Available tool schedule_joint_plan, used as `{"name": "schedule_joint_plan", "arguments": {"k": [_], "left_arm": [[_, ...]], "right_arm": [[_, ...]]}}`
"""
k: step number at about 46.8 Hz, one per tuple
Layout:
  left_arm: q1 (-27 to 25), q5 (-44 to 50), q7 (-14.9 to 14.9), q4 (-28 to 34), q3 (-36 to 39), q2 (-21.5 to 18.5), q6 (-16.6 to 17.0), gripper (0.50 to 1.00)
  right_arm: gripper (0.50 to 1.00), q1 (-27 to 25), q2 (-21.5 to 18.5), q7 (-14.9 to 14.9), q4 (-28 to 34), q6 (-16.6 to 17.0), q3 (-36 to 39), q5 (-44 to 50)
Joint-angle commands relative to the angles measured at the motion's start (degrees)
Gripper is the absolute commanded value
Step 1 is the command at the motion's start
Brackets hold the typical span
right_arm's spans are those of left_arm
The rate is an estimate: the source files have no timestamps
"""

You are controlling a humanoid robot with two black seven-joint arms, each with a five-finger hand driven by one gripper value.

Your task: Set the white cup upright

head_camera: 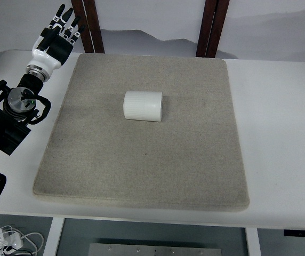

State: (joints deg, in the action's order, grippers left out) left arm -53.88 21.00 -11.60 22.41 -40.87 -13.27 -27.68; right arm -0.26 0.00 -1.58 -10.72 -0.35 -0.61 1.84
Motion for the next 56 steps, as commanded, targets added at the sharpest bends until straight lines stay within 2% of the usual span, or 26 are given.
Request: {"name": "schedule_joint_plan", "arguments": {"k": [1, 25, 34, 43, 51, 56], "left_arm": [[0.0, 0.09, 0.0, 0.0, 0.0, 0.0, -0.01, 0.999], [-0.35, -0.61, 0.0, -0.35, 0.44, -0.62, -0.27, 0.999], [-0.79, -2.19, 0.0, -0.88, 0.97, -0.79, -2.03, 0.999], [-1.23, -11.76, -0.09, -0.35, 0.97, -0.97, -2.38, 0.996], [-3.78, -19.76, -0.09, 0.0, 0.97, -1.06, -2.38, 0.996], [-4.22, -25.82, -0.09, 3.94, 0.97, -2.46, -2.82, 0.996]], "right_arm": [[0.952, 0.0, 0.0, 0.0, 0.0, 0.0, 0.0, 0.0], [0.952, 0.0, 0.0, 0.0, 0.0, 0.0, 0.0, 0.0], [0.952, 0.0, 0.0, 0.0, 0.0, 0.0, 0.0, 0.0], [0.952, 0.0, 0.0, 0.0, 0.0, 0.0, 0.0, 0.0], [0.952, 0.0, 0.0, 0.0, 0.0, 0.0, 0.0, 0.0], [0.952, 0.0, 0.0, 0.0, 0.0, 0.0, 0.0, 0.0]]}}
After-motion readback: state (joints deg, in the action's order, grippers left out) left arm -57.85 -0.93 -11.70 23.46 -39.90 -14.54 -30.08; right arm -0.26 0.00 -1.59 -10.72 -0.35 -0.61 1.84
